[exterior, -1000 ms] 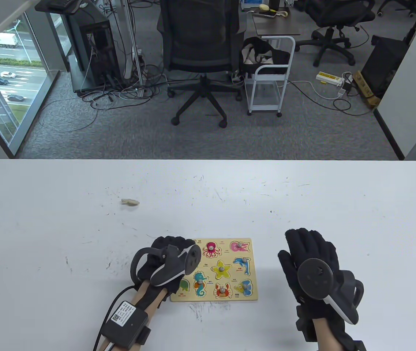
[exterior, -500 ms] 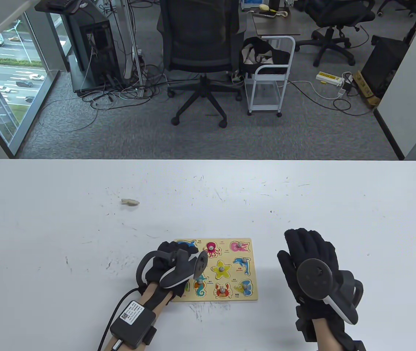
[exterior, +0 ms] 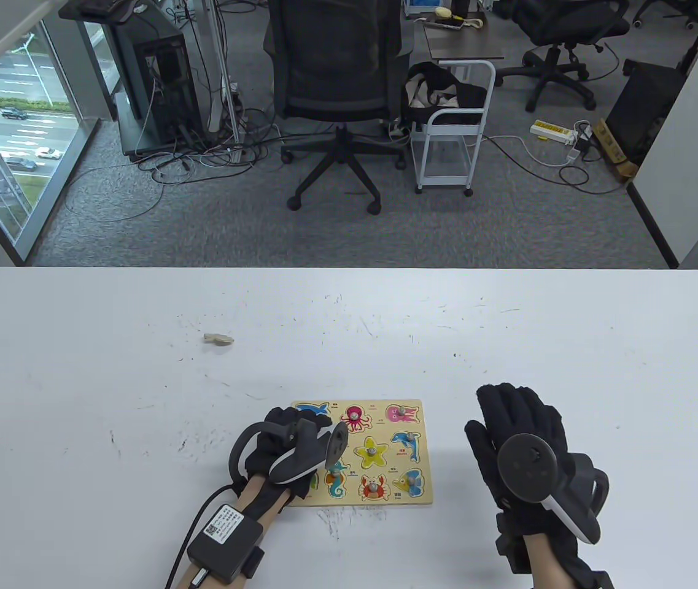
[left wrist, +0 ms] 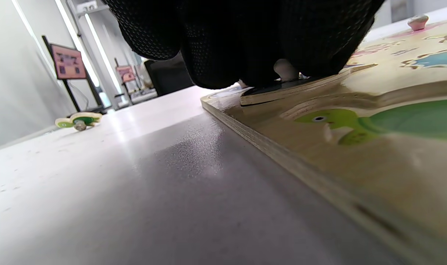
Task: Fit puzzle pieces into frame
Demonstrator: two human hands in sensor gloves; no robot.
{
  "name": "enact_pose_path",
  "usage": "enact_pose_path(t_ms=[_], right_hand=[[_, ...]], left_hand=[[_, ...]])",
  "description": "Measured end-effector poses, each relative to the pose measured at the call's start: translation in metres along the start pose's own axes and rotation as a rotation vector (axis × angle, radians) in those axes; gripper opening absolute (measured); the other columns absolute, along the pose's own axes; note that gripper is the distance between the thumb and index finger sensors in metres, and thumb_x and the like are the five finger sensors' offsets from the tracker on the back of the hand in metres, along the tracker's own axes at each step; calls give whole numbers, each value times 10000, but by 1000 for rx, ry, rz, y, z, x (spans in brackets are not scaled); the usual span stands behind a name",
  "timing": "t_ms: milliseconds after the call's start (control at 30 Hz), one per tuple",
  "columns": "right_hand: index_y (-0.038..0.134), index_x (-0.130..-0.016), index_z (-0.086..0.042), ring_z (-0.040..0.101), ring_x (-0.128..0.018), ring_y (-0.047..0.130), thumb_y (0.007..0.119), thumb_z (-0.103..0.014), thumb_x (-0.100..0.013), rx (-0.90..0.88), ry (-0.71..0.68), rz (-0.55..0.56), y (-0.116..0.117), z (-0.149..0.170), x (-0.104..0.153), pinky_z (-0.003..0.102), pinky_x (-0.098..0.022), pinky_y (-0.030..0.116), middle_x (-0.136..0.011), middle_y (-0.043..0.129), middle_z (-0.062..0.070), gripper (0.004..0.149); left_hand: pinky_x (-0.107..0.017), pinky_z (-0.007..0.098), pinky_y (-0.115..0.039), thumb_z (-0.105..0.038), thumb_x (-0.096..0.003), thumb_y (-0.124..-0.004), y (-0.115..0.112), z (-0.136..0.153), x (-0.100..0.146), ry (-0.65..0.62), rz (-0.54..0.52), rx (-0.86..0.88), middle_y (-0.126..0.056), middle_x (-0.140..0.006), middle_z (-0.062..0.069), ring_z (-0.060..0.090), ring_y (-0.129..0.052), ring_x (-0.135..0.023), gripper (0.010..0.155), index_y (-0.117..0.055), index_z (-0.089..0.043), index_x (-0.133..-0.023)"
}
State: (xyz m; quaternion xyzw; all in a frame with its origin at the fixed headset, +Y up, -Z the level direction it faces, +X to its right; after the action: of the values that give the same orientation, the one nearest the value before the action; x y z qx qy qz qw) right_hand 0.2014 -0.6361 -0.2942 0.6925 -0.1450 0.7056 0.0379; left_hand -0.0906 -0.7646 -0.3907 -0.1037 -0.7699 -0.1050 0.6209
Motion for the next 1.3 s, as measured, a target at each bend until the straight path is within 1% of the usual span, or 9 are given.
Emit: enact_pose_path(t_ms=[267, 333, 433, 567, 767, 900, 1100, 1200, 1300], right_hand=[[608, -1058, -319, 366, -1075, 612, 696, -545, -507, 0, 1, -1, 0, 0, 0, 590, -797, 469, -1141, 642, 11, 602], [608, -1058, -319, 363, -1076, 612, 695, -545, -507, 0, 1, -1, 0, 0, 0, 589, -798, 468, -1140, 643, 10, 602], [608, -1059, -317, 366, -1075, 613, 696, -544, -507, -3, 4, -2, -1, 0, 0, 589, -798, 468, -1140, 644, 10, 604], [606, -1060, -318, 368, -1074, 613, 694, -546, -507, 4, 5, -3, -1, 0, 0, 588, -798, 469, -1142, 640, 11, 605], [596, -1063, -323, 365, -1078, 608, 694, -548, -506, 4, 26, -7, -2, 4, 0, 588, -799, 466, -1147, 630, 11, 609], [595, -1065, -322, 367, -1080, 601, 693, -547, -508, -6, 56, -15, -2, 11, -1, 589, -802, 460, -1150, 624, 11, 608], [595, -1065, -323, 366, -1083, 595, 693, -546, -509, -1, 79, -13, -2, 14, -2, 588, -805, 452, -1153, 619, 13, 607], [595, -1065, -323, 366, -1085, 593, 693, -545, -509, 8, 86, -18, -1, 14, -3, 588, -806, 451, -1154, 617, 11, 607], [594, -1065, -323, 365, -1086, 591, 693, -545, -509, 17, 97, -22, 0, 15, -4, 588, -806, 450, -1154, 617, 9, 607]], left_hand=[[-744, 433, -789, -522, -446, -864, 1, 1, 1, -1, 13, 3, -954, -907, -192, 98, -958, -894, 468, -800, -480, -908], [-750, 436, -782, -547, -448, -845, 4, 3, 1, -4, 26, 9, -942, -930, -184, 110, -946, -911, 496, -783, -472, -934], [-757, 440, -772, -570, -454, -817, 15, 14, 1, 15, 11, 28, -926, -957, -170, 122, -929, -931, 518, -766, -461, -958], [-777, 446, -750, -588, -464, -793, 28, 39, -3, 70, 23, 10, -890, -1017, -152, 142, -891, -979, 547, -734, -454, -991], [-811, 447, -710, -591, -468, -787, 35, 86, -22, 191, 65, -23, -844, -1071, -140, 156, -843, -1027, 594, -684, -447, -1035], [-834, 447, -683, -611, -464, -773, 30, 122, -42, 319, 97, -133, -803, -1103, -155, 153, -803, -1061, 658, -604, -449, -1079], [-866, 462, -629, -605, -466, -777, 14, 168, -67, 465, 164, -71, -722, -1163, -149, 164, -715, -1120, 685, -559, -456, -1098], [-874, 468, -617, -590, -472, -783, 9, 180, -77, 498, 176, -83, -697, -1178, -153, 165, -694, -1134, 690, -544, -456, -1105], [-878, 472, -609, -572, -477, -788, 3, 187, -88, 510, 200, -54, -674, -1192, -152, 166, -677, -1144, 694, -530, -453, -1111]])
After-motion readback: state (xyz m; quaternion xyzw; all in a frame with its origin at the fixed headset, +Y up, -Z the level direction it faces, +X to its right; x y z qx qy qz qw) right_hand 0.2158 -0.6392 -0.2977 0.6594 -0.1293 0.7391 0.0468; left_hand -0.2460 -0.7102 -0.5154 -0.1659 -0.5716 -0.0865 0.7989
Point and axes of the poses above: the tracker on the back of each hand, its own z axis roughly to the little-finger side, its own x axis roughly from the fingertips to the wrist, y = z × x, the point moved 3 cm from there along -x, roughly from the wrist to the fingertips
